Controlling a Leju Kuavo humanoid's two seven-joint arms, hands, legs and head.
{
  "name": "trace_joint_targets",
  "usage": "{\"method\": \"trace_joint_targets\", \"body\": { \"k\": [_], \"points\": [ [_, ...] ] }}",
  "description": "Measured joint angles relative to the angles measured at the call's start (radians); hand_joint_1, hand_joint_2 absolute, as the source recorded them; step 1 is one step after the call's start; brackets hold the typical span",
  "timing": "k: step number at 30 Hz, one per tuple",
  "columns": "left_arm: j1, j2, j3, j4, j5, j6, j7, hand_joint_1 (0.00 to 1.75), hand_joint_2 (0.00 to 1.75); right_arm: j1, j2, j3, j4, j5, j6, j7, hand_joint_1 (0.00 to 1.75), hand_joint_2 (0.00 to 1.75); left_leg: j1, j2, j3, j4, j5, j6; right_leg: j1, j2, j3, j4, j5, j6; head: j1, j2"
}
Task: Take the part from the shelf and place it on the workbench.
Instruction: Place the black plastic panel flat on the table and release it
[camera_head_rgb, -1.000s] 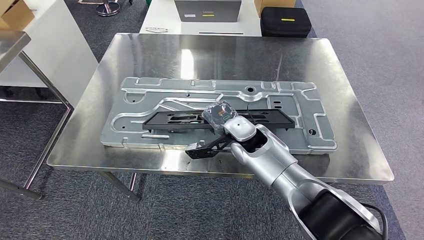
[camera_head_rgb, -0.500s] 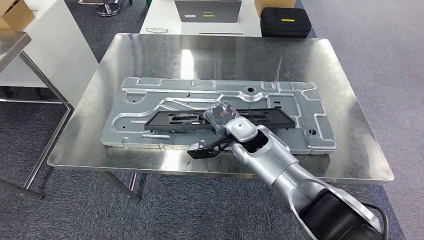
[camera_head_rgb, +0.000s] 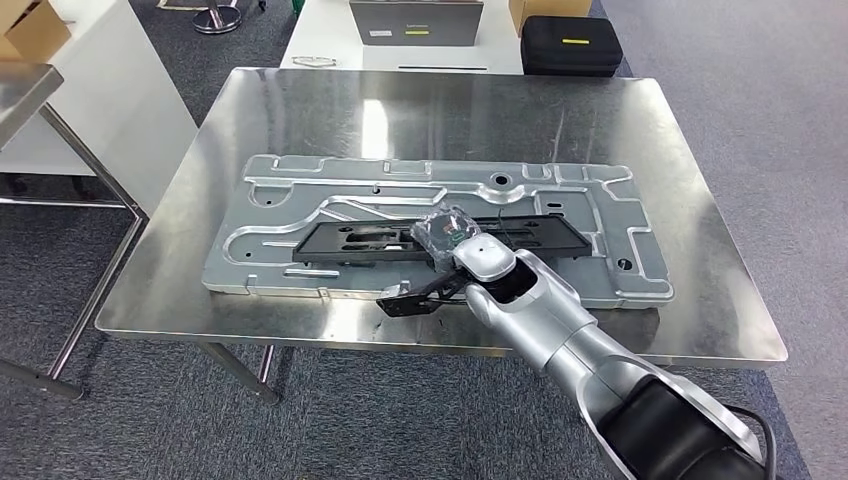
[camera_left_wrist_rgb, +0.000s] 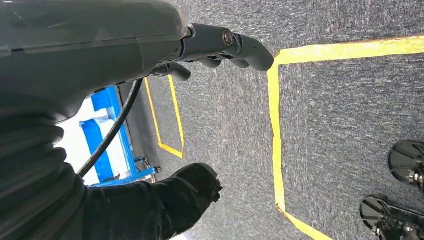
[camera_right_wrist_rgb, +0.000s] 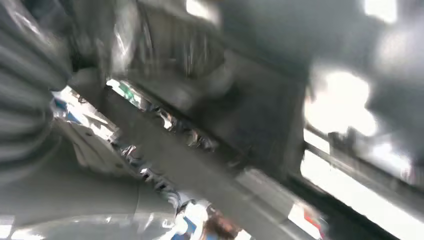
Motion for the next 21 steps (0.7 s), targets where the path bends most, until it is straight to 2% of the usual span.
{"method": "trace_joint_targets", "body": {
  "k": [3,7,21],
  "points": [
    [0.001,0.0,0.0,0.0,0.001,0.0,-0.003,0.0,1.75,0.005,-0.01,0.0,0.022,-0.001,0.003,0.003,0.0,0.0,0.0,0.0,0.0,0.0,0.0,0.0,0.0,0.0,0.0,0.0,0.0,0.0,0.0,0.0],
    [0.001,0.0,0.0,0.0,0.008,0.008,-0.001,0.0,0.0,0.004,-0.02,0.0,0.04,0.0,0.007,0.006,0.0,0.0,0.0,0.001,0.0,0.0,0.0,0.0,0.0,0.001,0.0,0.0,0.001,0.0,0.0,0.0],
    [0.0,0.0,0.0,0.0,0.012,0.013,0.004,0.0,0.0,0.002,-0.023,0.0,0.056,0.002,0.012,0.01,0.0,0.0,0.0,0.001,0.001,0.0,0.001,0.0,0.0,0.001,0.001,0.0,0.001,0.0,0.0,0.0]
  ]
}}
